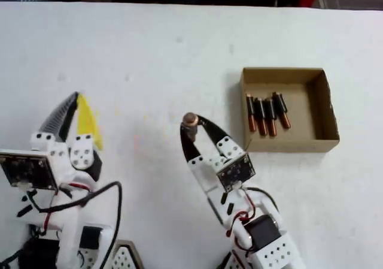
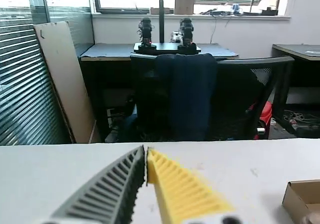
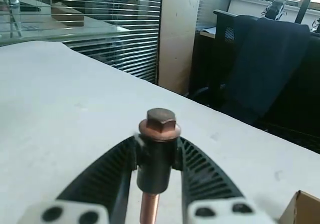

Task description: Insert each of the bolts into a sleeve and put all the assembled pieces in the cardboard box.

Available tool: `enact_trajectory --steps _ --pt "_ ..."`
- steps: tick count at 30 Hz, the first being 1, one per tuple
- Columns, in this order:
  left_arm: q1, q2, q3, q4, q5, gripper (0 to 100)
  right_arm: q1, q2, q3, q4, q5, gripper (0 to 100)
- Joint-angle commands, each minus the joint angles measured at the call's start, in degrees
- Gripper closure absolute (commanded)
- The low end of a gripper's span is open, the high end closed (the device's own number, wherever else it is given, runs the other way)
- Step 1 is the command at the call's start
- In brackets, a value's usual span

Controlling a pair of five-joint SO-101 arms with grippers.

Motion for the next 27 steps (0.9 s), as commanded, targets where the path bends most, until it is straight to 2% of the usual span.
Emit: enact_trajectory --steps 1,13,18,23,27 --pt "-1.27 -0.40 -3.52 2.99 -0.44 98 0.92 -0.75 0.53 0.40 -0.62 98.1" --pt "-1.27 -12.44 4.66 8.09 -0.53 98 1.10 -0.92 0.44 1.10 -0.35 98.1" --pt "-1.27 -12.79 6.77 11.96 -0.53 98 4.88 -0.92 -0.35 1.10 -0.26 98.1" --pt "-1.27 -12.79 14.77 12.13 -0.53 98 8.40 -0.92 -2.55 1.36 -0.26 98.1" --pt "-1.27 -12.79 23.21 11.96 -0.53 98 11.56 -0.92 -7.47 9.63 -0.26 98.1"
